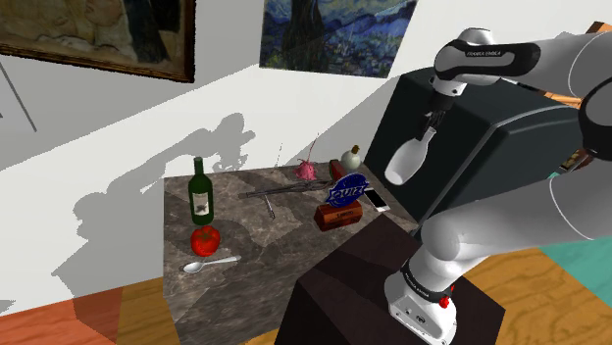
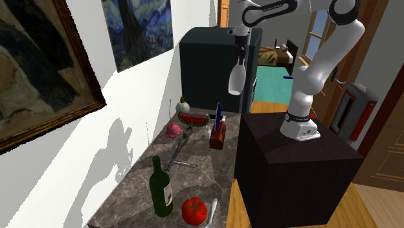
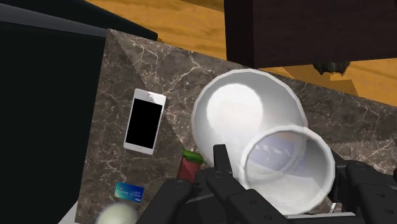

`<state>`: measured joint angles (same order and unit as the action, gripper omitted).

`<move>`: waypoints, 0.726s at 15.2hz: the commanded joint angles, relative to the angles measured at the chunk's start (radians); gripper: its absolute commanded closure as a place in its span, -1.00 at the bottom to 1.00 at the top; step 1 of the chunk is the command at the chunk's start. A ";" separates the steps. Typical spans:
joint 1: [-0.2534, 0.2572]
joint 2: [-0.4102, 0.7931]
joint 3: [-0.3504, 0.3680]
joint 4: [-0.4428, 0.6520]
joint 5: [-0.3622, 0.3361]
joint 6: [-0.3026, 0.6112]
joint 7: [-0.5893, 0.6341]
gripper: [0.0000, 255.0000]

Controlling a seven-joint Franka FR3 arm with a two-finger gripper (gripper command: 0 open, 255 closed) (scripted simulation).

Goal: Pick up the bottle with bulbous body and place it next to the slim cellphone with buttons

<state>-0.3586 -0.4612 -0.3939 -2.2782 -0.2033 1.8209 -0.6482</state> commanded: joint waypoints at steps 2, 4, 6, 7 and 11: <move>-0.022 0.042 -0.067 0.042 -0.014 0.010 -0.087 1.00; -0.023 0.045 -0.071 0.018 -0.016 0.037 -0.086 1.00; -0.023 0.049 -0.076 -0.005 -0.018 0.065 -0.086 1.00; -0.024 0.052 -0.078 -0.016 -0.019 0.078 -0.086 1.00; -0.025 0.065 -0.088 -0.060 -0.021 0.135 -0.085 1.00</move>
<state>-0.3838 -0.3998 -0.4800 -2.3250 -0.2242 1.9384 -0.7352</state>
